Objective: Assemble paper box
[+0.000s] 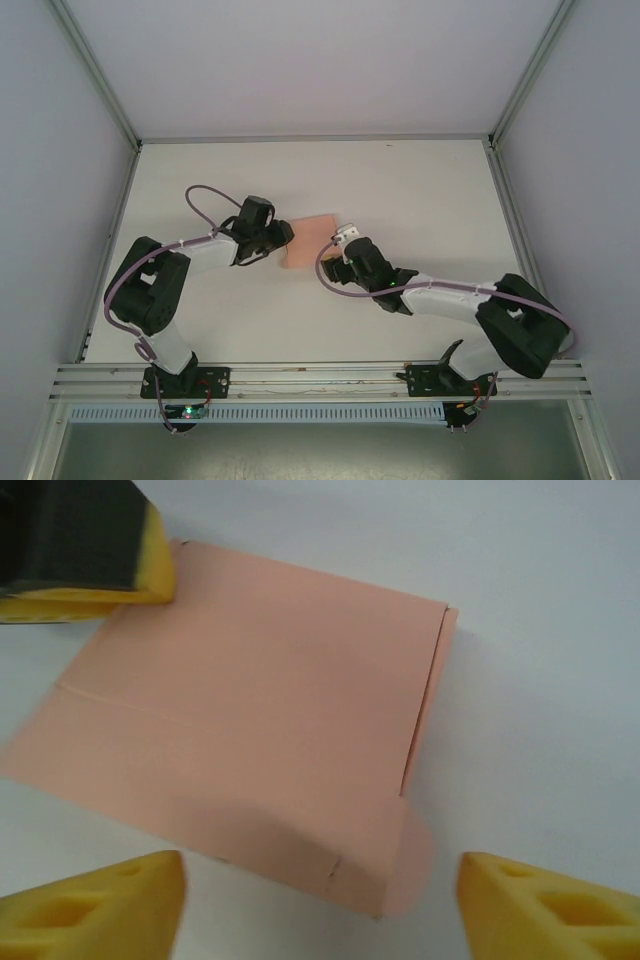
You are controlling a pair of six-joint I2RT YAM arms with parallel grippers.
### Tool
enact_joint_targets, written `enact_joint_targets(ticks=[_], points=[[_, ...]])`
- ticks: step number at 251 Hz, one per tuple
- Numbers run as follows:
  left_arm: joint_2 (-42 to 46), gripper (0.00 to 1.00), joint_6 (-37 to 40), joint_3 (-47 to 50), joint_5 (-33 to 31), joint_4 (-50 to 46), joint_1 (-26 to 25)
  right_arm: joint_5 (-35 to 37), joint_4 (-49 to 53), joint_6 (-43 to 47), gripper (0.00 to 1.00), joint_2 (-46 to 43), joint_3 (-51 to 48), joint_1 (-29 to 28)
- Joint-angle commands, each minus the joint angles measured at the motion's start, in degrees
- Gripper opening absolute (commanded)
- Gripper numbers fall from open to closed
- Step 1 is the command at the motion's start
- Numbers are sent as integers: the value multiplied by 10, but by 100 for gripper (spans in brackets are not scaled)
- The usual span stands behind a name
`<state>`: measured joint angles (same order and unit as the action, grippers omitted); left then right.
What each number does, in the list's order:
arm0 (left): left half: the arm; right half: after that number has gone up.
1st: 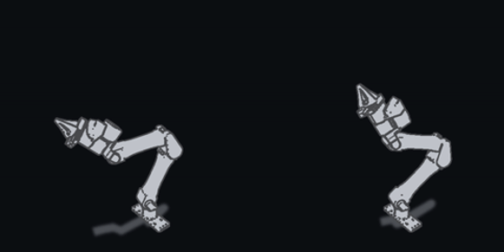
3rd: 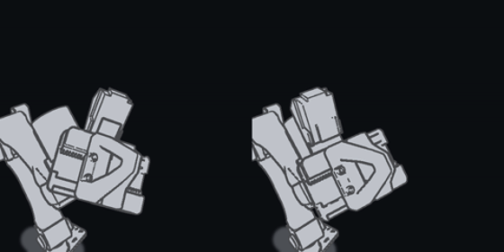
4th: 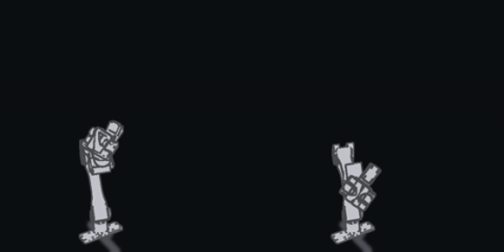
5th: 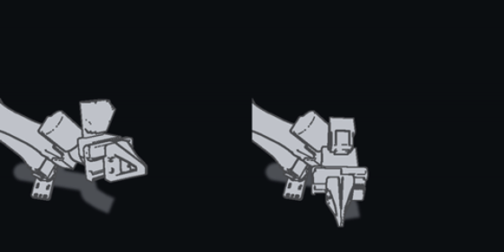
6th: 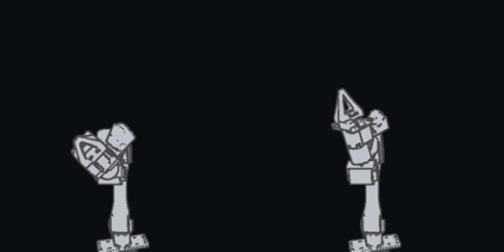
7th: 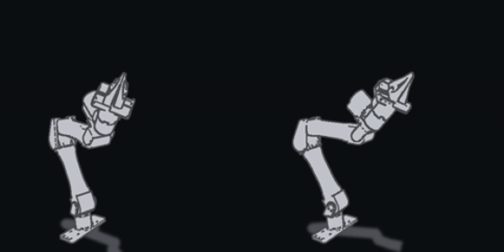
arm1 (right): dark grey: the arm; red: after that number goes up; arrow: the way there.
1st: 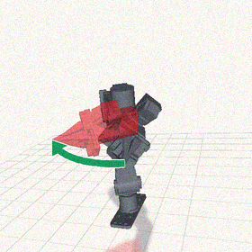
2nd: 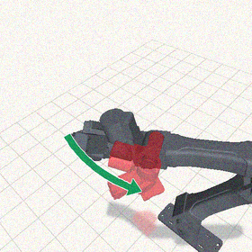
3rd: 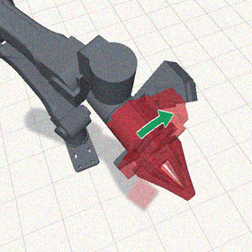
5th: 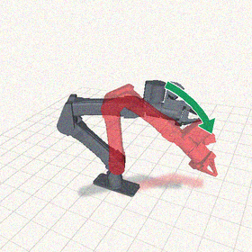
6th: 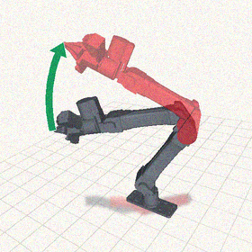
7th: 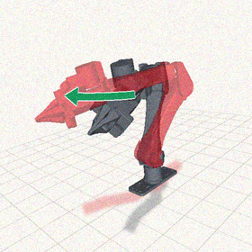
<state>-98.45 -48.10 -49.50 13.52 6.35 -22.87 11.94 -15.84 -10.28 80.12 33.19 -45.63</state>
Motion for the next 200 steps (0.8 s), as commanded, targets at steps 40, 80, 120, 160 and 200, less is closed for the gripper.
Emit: enact_joint_targets(ticks=[40,80,120,160,200], points=[[-37,20,-6,67,57,83,39,-218,-7,-92,98,-68,-18,129],[-30,13,-22,105,82,149,56,-313,1,-159,99,-12,47,183],[-30,5,-46,139,112,222,73,-398,6,-217,99,75,108,230],[-48,3,-76,166,143,307,87,-463,13,-230,98,159,163,234],[-45,1,-67,172,144,308,90,-501,17,-248,98,233,206,233]])
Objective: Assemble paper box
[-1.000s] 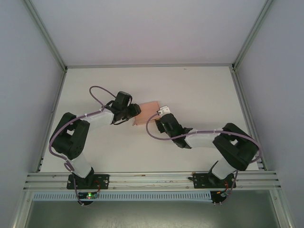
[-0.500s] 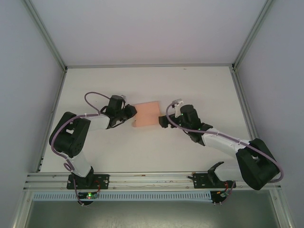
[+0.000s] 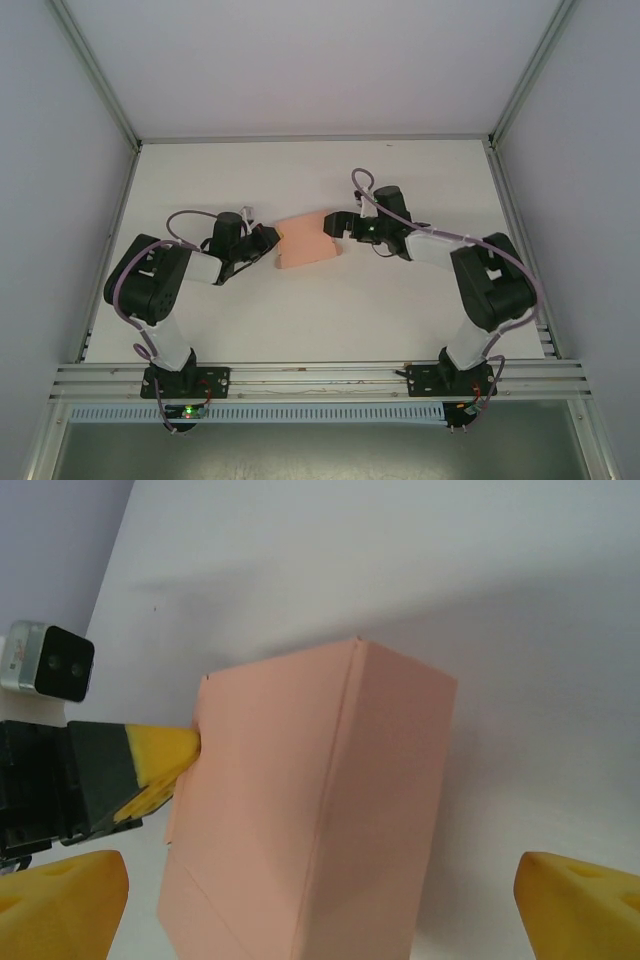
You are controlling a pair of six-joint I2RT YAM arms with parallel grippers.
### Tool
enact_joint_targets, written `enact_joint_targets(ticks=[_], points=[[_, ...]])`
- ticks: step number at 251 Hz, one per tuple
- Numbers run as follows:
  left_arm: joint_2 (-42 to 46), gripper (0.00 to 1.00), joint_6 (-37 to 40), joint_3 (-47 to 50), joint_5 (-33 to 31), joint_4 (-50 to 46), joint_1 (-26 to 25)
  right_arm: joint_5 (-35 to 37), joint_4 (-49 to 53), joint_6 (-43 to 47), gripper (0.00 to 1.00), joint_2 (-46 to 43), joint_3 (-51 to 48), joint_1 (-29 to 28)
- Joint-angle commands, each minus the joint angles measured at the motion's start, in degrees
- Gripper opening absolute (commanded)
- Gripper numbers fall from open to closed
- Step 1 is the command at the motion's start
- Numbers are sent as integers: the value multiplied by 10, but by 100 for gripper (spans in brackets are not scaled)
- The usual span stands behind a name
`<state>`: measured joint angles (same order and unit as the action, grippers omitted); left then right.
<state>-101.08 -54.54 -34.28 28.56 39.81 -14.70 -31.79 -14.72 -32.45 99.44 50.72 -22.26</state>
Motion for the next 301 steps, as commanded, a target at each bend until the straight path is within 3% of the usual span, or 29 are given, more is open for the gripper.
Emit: enact_joint_targets(ticks=[1,71,111,140,152,164,176,186,192,205,207,243,286,301], points=[[-19,1,-2,20,-6,-27,8,-64,6,-27,98,41,32,-1],[-9,1,10,19,-9,-34,8,-172,-79,-80,88,121,73,-18],[-19,1,16,8,19,-6,8,-211,-219,-180,70,135,56,-12],[13,5,43,-4,16,-29,8,-213,-247,-207,54,122,44,-1],[36,11,60,-10,13,-47,7,-209,-245,-206,51,113,39,1],[64,27,84,-18,6,-80,8,-204,-242,-205,47,104,34,4],[97,33,111,-28,-5,-118,7,-201,-239,-205,41,95,28,8],[124,43,136,-38,-12,-151,7,-194,-235,-209,38,88,23,11],[141,55,148,-44,-21,-175,6,-192,-234,-210,37,84,20,13],[180,97,181,-54,-46,-217,3,-191,-234,-217,36,75,13,19],[186,99,189,-55,-50,-222,2,-191,-234,-219,36,75,11,20],[265,100,360,-100,-97,-353,-43,-187,-230,-270,40,50,-8,39],[287,100,632,-131,-271,-445,-200,-211,-184,-363,39,39,-8,62],[285,100,693,-132,-287,-454,-234,-232,-137,-385,39,46,10,70]])
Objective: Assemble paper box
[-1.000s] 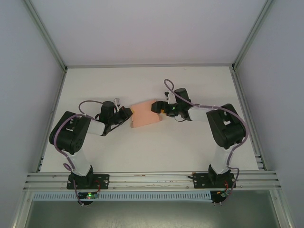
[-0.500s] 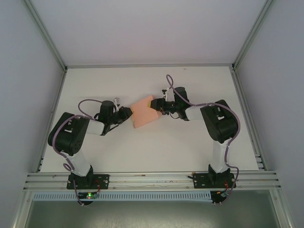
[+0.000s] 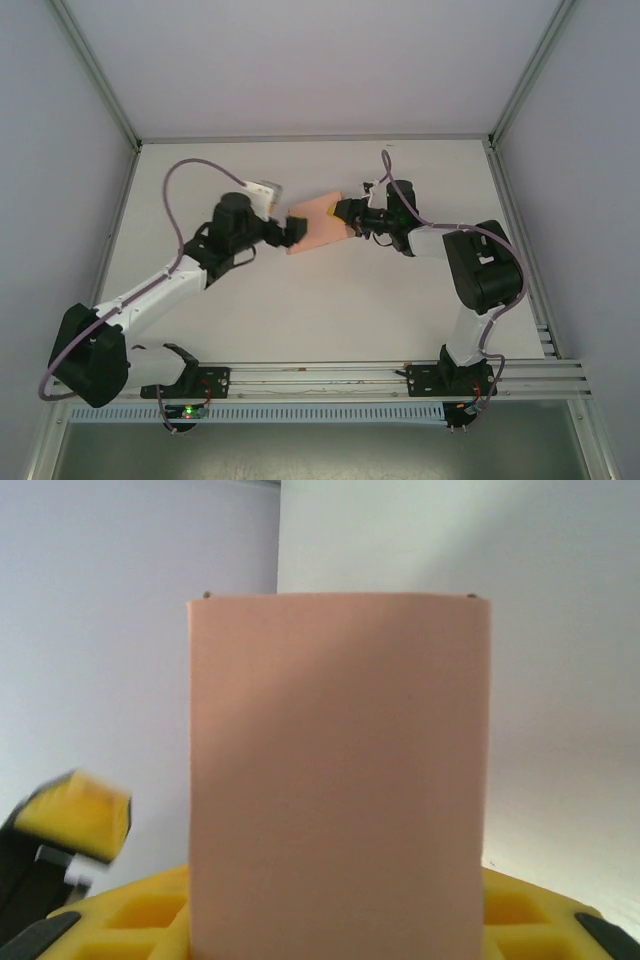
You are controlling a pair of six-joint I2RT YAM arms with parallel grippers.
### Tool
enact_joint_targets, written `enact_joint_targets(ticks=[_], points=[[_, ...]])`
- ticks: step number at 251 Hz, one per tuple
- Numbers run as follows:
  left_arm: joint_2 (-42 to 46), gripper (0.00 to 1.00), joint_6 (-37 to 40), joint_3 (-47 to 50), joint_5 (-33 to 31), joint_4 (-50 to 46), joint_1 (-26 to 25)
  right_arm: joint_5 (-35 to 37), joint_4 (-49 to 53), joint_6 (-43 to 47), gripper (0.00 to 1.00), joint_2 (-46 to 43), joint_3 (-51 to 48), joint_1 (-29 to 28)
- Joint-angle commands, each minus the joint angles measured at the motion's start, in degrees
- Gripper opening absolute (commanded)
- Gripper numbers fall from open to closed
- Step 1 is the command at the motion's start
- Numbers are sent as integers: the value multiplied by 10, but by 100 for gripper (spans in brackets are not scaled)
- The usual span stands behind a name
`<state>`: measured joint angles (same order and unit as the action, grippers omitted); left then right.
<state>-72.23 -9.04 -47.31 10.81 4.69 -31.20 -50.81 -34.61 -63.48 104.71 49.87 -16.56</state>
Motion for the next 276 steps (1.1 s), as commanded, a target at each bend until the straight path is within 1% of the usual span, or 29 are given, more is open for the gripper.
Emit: enact_joint_targets(ticks=[1,14,25,33,53,94,111,128,139,160,193,203,217,231,255,270,276], points=[[-4,100,242,-2,-109,-104,-71,-43,64,-77,39,-6,19,13],[-5,100,278,-2,-106,-110,-88,-54,75,-100,38,2,25,17],[-7,100,300,-1,-121,-105,-100,-69,75,-119,38,8,29,18],[-10,100,315,-2,-130,-108,-106,-80,75,-129,35,13,33,16],[-18,100,343,-10,-146,-122,-115,-102,87,-143,35,16,36,16],[-50,100,385,-41,-171,-159,-132,-106,108,-152,34,-3,27,17],[-70,100,404,-47,-215,-149,-141,-116,111,-163,34,-10,25,17],[-89,100,419,-61,-234,-166,-151,-115,110,-176,34,-20,22,18],[-99,100,430,-64,-240,-157,-155,-111,109,-181,34,-26,21,16],[-112,100,448,-63,-278,-123,-158,-118,111,-187,34,-35,23,9],[-120,100,461,-68,-303,-94,-159,-125,113,-194,35,-42,23,-4],[-121,96,468,-67,-307,-83,-159,-126,112,-198,35,-41,21,-7],[-125,86,479,-66,-307,-76,-159,-131,103,-207,35,-39,19,-12],[-129,79,488,-61,-320,-59,-160,-138,86,-222,35,-38,13,-15],[-125,66,486,-59,-310,-50,-159,-142,80,-229,36,-36,8,-20],[-118,64,487,-57,-298,-53,-159,-145,75,-236,36,-37,4,-21],[-116,62,490,-54,-298,-49,-159,-144,68,-242,37,-39,2,-21]])
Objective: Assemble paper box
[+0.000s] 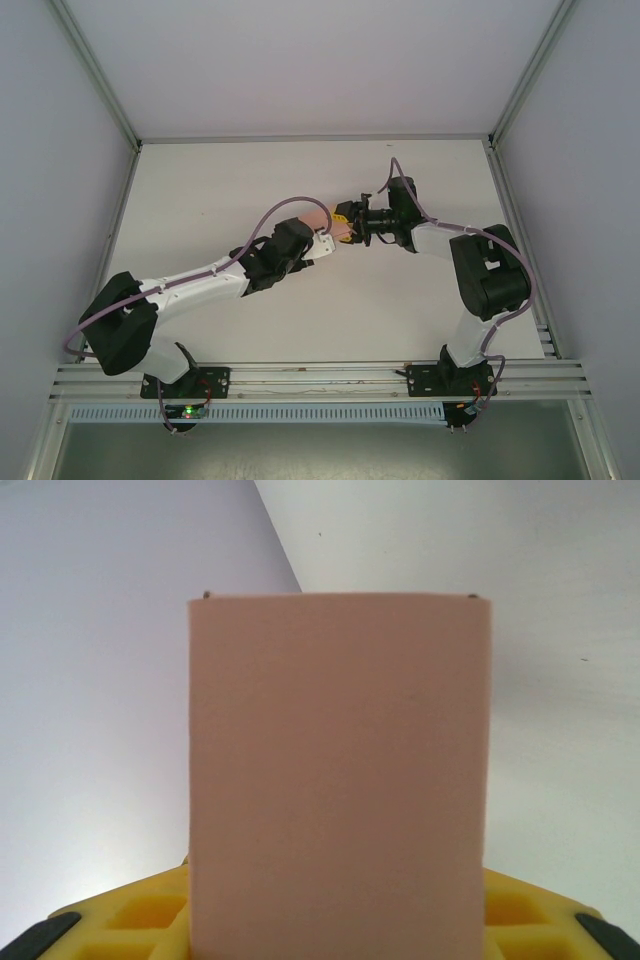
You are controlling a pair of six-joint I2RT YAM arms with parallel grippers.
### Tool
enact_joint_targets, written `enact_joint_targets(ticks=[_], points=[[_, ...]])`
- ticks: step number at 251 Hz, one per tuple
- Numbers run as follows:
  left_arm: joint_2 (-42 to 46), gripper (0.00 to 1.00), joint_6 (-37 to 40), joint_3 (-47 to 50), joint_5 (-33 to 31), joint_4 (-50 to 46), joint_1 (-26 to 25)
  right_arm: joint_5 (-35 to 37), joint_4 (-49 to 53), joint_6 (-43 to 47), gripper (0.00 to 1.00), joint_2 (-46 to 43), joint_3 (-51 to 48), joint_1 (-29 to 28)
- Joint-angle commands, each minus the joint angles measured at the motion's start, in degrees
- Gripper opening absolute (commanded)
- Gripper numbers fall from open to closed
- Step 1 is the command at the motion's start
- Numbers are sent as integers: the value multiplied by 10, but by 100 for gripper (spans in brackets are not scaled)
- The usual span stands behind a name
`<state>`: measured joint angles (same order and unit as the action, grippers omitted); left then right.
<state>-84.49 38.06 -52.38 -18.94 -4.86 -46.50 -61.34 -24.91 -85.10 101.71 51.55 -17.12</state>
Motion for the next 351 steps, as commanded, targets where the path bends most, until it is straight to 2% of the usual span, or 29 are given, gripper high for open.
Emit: enact_joint_targets(ticks=[1,48,59,71,84,98,102,104,109,133,149,165,185,195,208,219,227,247,268,288,311,351], points=[[7,61,19,-3,-1,47,-6,-38,-30,-27,37,-9,-16,-15],[8,46,24,-9,-5,30,-5,-42,-41,-37,43,-20,-17,-22],[11,41,23,-8,3,30,-5,-37,-42,-38,47,-25,-19,-22],[13,41,22,-8,6,30,-5,-30,-42,-38,55,-31,-21,-20],[18,39,19,-10,13,17,-3,-18,-45,-37,59,-38,-25,-17],[23,38,19,-11,22,6,-2,-4,-44,-35,74,-48,-30,-12],[25,38,18,-11,26,2,-2,1,-44,-32,94,-52,-32,-10],[26,39,17,-11,27,1,-1,4,-44,-29,97,-53,-33,-9],[28,38,15,-11,31,-2,1,12,-39,-21,98,-60,-35,-5],[38,38,-3,-23,67,-47,12,74,36,65,98,-107,-46,28],[42,38,-13,-37,117,-97,26,132,117,162,99,-145,-46,63],[40,39,-22,-57,175,-154,41,183,140,259,98,-182,-48,99],[24,40,-14,-87,243,-243,54,231,155,409,99,-225,-46,117],[9,42,4,-100,277,-291,61,245,163,469,98,-242,-47,119],[-13,40,4,-114,277,-318,66,269,169,510,99,-265,-54,120],[-35,40,-1,-130,280,-339,75,238,158,563,99,-281,-57,121],[-50,40,-4,-146,291,-359,82,242,182,577,99,-291,-53,120],[-78,39,-4,-175,334,-395,100,229,270,692,99,-312,-27,101],[-96,40,13,-193,379,-410,115,286,373,810,99,-330,-2,54],[-111,40,33,-209,411,-426,127,348,439,878,97,-332,12,6],[-128,40,42,-219,430,-436,137,367,449,903,91,-318,16,-34],[-145,40,40,-222,428,-432,141,390,496,926,70,-259,56,-82]])
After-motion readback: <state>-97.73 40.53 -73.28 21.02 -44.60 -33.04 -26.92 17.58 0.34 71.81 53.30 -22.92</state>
